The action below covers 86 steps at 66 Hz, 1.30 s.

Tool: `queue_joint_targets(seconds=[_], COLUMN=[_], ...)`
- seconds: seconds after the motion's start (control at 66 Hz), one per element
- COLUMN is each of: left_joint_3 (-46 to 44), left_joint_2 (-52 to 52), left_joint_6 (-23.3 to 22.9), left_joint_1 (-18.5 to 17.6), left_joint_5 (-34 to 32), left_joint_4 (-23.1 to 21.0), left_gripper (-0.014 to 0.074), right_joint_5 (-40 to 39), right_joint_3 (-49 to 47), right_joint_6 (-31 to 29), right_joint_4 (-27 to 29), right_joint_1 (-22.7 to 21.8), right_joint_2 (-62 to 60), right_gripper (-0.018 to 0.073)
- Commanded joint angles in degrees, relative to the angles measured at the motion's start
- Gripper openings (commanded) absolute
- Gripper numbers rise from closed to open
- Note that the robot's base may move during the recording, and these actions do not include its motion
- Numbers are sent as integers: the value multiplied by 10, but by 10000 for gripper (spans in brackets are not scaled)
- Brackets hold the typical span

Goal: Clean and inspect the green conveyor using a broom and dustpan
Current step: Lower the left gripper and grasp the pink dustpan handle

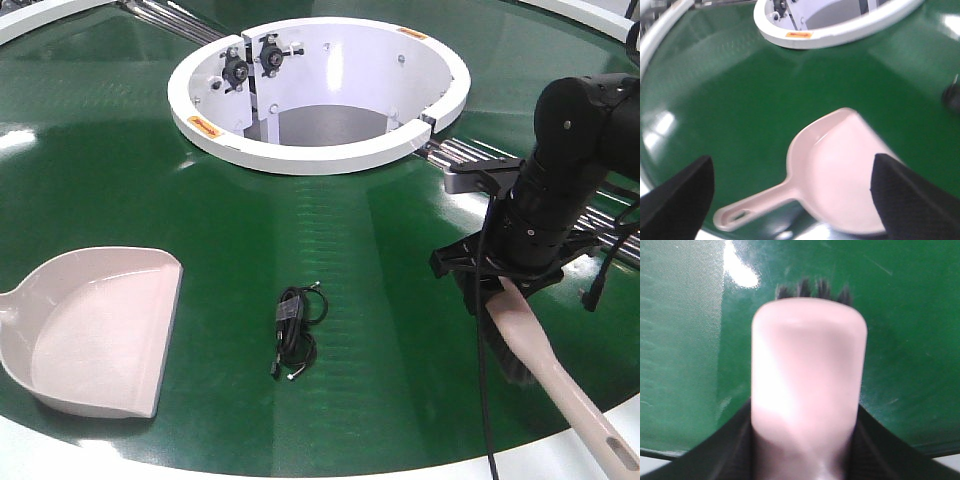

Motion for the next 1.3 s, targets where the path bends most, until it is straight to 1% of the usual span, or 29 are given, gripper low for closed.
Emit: queue_joint_targets(seconds=[0.0, 0.015, 0.076, 0.091, 0.152, 0.227, 0.258, 0.318, 0.531, 0.667, 0.819, 0.894, 0.985, 1.091, 1.198, 1.288], left_joint_3=[-18, -18, -18, -18, -18, -18, -18, -18, -18, -18, -18, -19, -21, -41, -77, -124], left_joint_2=[3, 3, 3, 3, 3, 3, 3, 3, 3, 3, 7, 23, 56, 115, 200, 279], left_joint_6=[166, 206, 305, 340, 436, 522, 549, 575, 578, 574, 574, 574, 574, 572, 541, 513], left_joint_1=[-3, -3, -3, -3, -3, -3, -3, -3, -3, -3, -3, -3, -3, -2, -2, -2], left_joint_5=[-19, -17, -12, -11, -12, -12, -12, -12, -11, 2, 21, 29, 33, 59, 114, 183], left_joint_4=[5, 8, 15, 18, 27, 30, 32, 32, 32, 33, 70, 80, 96, 111, 140, 167], left_gripper=[592, 592, 592, 592, 592, 588, 584, 580, 535, 504, 477, 465, 456, 449, 449, 449], right_joint_5=[35, 35, 35, 35, 35, 35, 35, 35, 35, 35, 35, 35, 35, 35, 35, 35], right_joint_3=[-14, -14, -14, -14, -14, -14, -14, -14, -14, -14, -14, -14, -14, -14, -14, -14], right_joint_6=[-3, -3, -3, -3, -3, -3, -3, -3, -3, -3, -3, -3, -3, -3, -3, -3], right_joint_4=[-3, -3, -3, -3, -3, -3, -3, -3, -2, -2, -2, -2, -2, -2, -2, -2], right_joint_1=[-4, -4, -4, -4, -4, -4, -4, -4, -4, -4, -4, -4, -4, -4, -4, -4], right_joint_2=[-31, -31, -31, -31, -31, -31, -31, -31, -31, -31, -31, -31, -31, -31, -31, -31], right_gripper=[-1, -1, -1, -1, -1, -1, -1, -1, -1, -1, -1, -1, -1, -1, -1, -1])
